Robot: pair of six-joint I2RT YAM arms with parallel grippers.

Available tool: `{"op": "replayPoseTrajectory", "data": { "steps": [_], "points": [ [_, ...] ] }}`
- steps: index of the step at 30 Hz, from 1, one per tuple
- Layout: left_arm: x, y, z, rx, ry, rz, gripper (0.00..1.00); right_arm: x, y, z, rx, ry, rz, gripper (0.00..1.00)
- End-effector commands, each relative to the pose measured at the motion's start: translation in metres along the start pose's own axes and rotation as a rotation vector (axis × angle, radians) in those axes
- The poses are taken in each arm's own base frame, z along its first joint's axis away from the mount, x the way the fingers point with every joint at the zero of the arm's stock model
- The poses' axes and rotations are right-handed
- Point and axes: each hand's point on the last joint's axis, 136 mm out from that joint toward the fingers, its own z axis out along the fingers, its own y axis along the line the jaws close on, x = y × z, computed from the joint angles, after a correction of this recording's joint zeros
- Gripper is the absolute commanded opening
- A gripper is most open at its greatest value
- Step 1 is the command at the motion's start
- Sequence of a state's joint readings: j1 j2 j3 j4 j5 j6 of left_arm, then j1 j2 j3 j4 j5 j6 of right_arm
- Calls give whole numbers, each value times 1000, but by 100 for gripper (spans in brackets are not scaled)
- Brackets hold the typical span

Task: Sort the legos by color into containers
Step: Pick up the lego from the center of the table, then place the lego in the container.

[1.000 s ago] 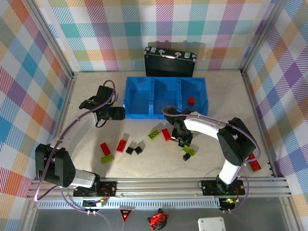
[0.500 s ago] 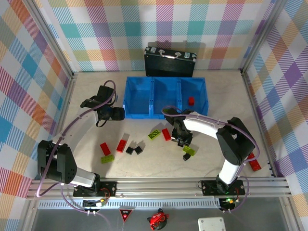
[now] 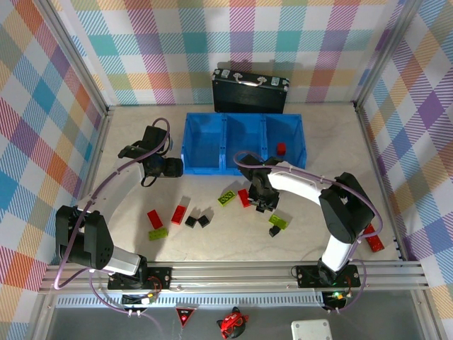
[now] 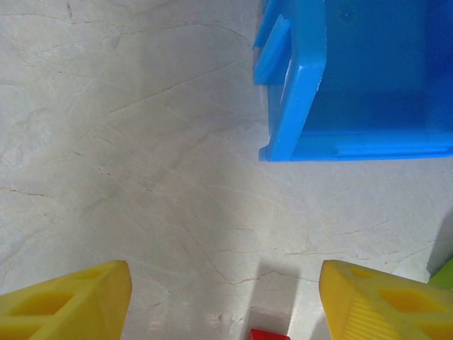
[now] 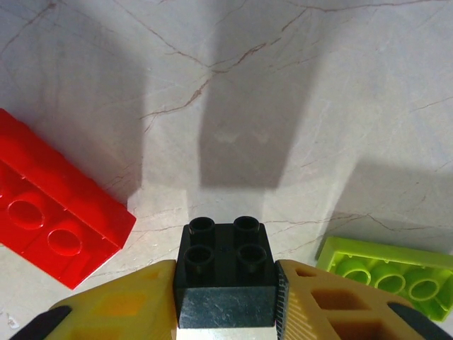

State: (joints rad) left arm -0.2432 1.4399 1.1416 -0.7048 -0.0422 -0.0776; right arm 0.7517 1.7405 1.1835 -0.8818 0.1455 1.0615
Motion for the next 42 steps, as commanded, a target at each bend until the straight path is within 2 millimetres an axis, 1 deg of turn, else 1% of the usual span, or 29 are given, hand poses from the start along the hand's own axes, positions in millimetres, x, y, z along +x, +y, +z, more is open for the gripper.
{"op": "replayPoseTrajectory", "data": {
  "steps": [1, 5, 9, 16, 21, 25, 29, 32, 42],
  "points": [
    [-3, 4, -8, 1, -8, -11, 70, 2, 8, -9, -2, 9, -29, 37],
    [-4, 5, -10, -1, -18, -14, 70, -1, 26, -26, -38, -13, -65, 38],
    [-5, 6, -12, 2, -25, -17, 70, -3, 52, -44, -81, -40, -111, 38],
    [-8, 8, -17, 2, -41, -21, 70, -5, 112, -68, -164, -67, -207, 38],
    [-10, 12, -20, 0, -53, -34, 70, -14, 146, -76, -215, -98, -241, 38],
    [-10, 13, -21, 0, -56, -40, 70, -28, 171, -78, -274, -169, -269, 38],
    [-10, 13, -20, 3, -56, -42, 70, -39, 195, -86, -337, -228, -312, 38],
    [-9, 13, -20, 4, -54, -42, 70, -47, 207, -89, -361, -257, -320, 38],
    [-9, 12, -20, 8, -52, -43, 70, -70, 227, -72, -304, -317, -355, 38]
  ]
}}
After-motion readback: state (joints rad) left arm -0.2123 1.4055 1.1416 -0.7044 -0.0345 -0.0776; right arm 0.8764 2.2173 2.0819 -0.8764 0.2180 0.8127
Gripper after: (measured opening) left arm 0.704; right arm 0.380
